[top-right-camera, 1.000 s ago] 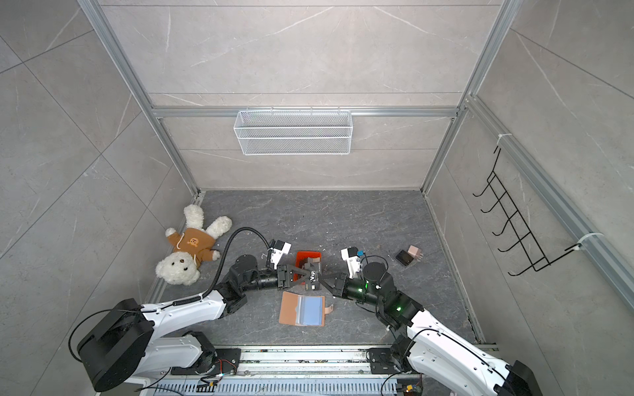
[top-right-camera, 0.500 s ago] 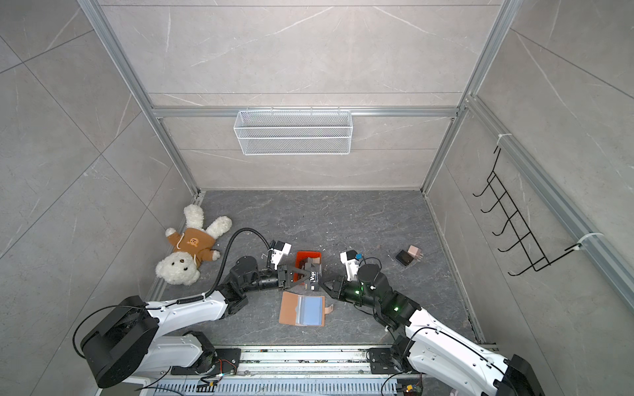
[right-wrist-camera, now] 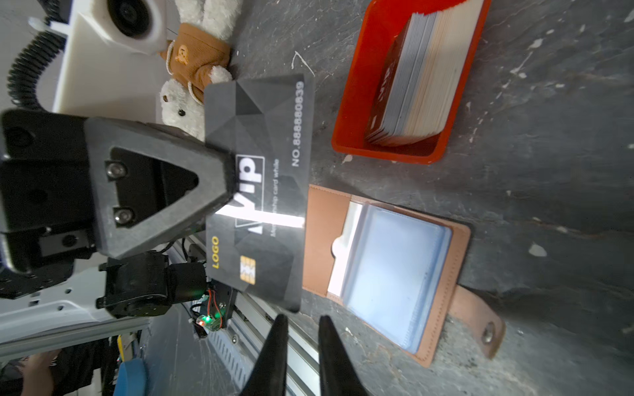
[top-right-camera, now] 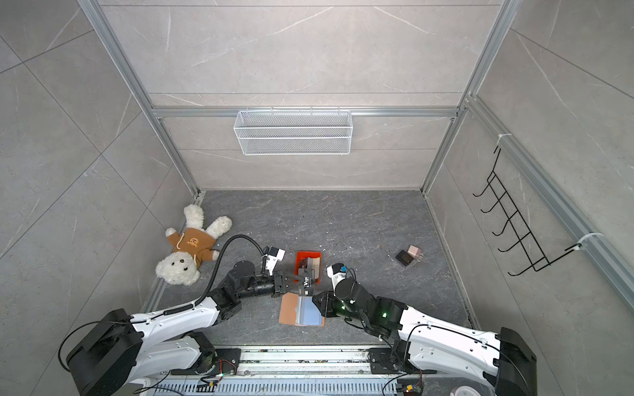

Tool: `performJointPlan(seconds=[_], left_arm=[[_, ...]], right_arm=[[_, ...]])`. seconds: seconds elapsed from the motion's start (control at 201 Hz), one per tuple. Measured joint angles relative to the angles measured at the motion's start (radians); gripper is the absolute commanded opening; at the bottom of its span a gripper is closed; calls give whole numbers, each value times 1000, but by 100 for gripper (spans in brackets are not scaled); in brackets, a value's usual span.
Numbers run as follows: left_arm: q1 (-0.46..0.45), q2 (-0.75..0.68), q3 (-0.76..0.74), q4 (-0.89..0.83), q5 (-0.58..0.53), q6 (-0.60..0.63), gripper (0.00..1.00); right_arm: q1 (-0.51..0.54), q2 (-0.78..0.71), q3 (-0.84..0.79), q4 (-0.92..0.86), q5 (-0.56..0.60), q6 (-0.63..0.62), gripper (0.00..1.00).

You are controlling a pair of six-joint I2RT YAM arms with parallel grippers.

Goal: Put the credit cards into the card holder

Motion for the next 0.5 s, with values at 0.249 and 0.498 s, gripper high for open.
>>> performJointPlan(seconds=[0.249,0.498], left_arm=[[-3,-51,-2,-117,-29,38,0],[-5,-75,42,-291,-28,106,0]], right_arm=[[42,8,0,-30,93,14,32],[44,26,7,-98,153,41,39]])
